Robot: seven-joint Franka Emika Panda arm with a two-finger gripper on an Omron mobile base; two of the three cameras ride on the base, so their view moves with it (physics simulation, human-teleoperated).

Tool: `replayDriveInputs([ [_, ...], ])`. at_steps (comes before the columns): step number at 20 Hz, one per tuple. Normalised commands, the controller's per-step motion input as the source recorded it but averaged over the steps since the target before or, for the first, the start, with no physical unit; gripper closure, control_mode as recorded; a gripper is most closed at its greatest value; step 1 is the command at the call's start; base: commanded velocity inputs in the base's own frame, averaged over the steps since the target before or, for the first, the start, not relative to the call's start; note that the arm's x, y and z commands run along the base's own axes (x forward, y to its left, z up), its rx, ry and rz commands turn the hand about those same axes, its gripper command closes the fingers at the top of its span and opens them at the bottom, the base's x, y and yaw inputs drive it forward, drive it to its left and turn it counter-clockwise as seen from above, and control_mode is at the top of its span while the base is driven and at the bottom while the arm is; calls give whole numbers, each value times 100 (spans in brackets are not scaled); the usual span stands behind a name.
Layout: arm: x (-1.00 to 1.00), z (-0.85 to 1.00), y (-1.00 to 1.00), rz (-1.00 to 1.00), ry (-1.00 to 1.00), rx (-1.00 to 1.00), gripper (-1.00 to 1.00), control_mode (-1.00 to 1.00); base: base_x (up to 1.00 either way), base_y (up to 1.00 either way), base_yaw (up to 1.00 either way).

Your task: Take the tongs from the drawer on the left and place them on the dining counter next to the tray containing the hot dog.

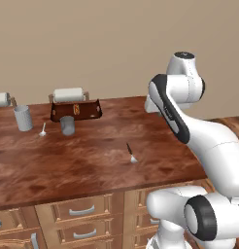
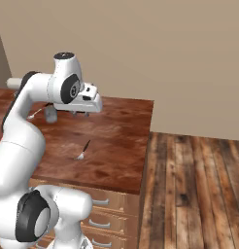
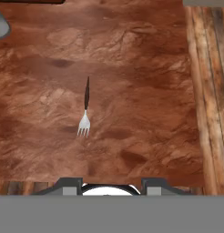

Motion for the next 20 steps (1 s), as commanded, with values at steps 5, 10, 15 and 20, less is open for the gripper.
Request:
replayDriveInputs([
  [5, -23, -18, 12, 2, 0, -3, -100, -100, 0, 0, 0],
  [10, -55, -35, 45, 8, 0, -11, -100, -100, 0, 0, 0],
  [15, -26, -30, 42, 9, 0, -10, -100, -100, 0, 0, 0],
  [20, 0, -29, 33, 6, 0, -10, -100, -100, 0, 0, 0],
])
